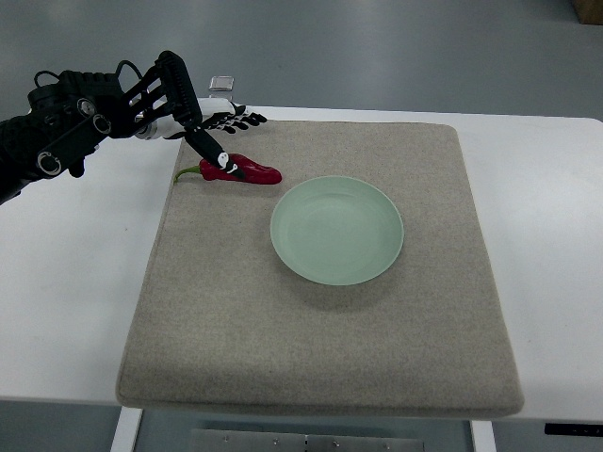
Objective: Place red pepper on plate with left hand
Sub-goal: 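Reach the left hand forward over the red pepper, then close the left hand fingers around the red pepper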
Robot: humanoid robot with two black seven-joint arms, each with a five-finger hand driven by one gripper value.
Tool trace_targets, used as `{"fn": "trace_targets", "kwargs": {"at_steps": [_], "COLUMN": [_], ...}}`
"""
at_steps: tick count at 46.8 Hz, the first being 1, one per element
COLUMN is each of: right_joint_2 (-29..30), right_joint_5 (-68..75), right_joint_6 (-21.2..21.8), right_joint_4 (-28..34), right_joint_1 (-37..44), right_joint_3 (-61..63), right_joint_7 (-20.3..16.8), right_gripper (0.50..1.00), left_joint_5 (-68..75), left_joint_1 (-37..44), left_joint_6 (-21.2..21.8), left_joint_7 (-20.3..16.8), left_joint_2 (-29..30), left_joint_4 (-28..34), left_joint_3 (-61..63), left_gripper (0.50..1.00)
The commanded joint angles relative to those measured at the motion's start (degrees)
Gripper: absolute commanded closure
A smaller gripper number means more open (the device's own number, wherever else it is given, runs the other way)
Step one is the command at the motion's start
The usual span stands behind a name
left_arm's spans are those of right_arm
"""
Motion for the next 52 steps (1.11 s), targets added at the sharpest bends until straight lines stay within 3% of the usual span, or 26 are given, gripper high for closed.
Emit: {"fn": "trace_targets", "kwargs": {"at_steps": [1, 14, 39, 44, 49, 52], "right_joint_2": [0.0, 0.0, 0.0, 0.0, 0.0, 0.0], "right_joint_5": [0.0, 0.0, 0.0, 0.0, 0.0, 0.0], "right_joint_6": [0.0, 0.0, 0.0, 0.0, 0.0, 0.0], "right_joint_4": [0.01, 0.01, 0.01, 0.01, -0.08, 0.01], "right_joint_1": [0.04, -0.05, 0.04, -0.05, -0.05, 0.04], "right_joint_3": [0.0, 0.0, 0.0, 0.0, 0.0, 0.0], "right_joint_7": [0.0, 0.0, 0.0, 0.0, 0.0, 0.0], "right_gripper": [0.572, 0.572, 0.572, 0.572, 0.572, 0.572], "left_joint_5": [3.77, 15.64, 16.0, 16.0, 16.08, 16.08], "left_joint_1": [-0.28, -0.19, 0.34, 0.34, 0.34, 0.34], "left_joint_6": [0.33, 7.36, 6.22, 6.22, 6.22, 6.22], "left_joint_7": [0.01, -3.51, -3.68, -3.68, -3.68, -3.68], "left_joint_2": [0.06, -0.56, -0.73, -0.73, -0.65, -0.65], "left_joint_4": [-0.06, -0.24, -2.88, -2.79, -2.79, -2.79], "left_joint_3": [0.04, 0.04, 3.38, 3.64, 3.73, 3.73], "left_gripper": [0.512, 0.516, 0.521, 0.549, 0.621, 0.639]}}
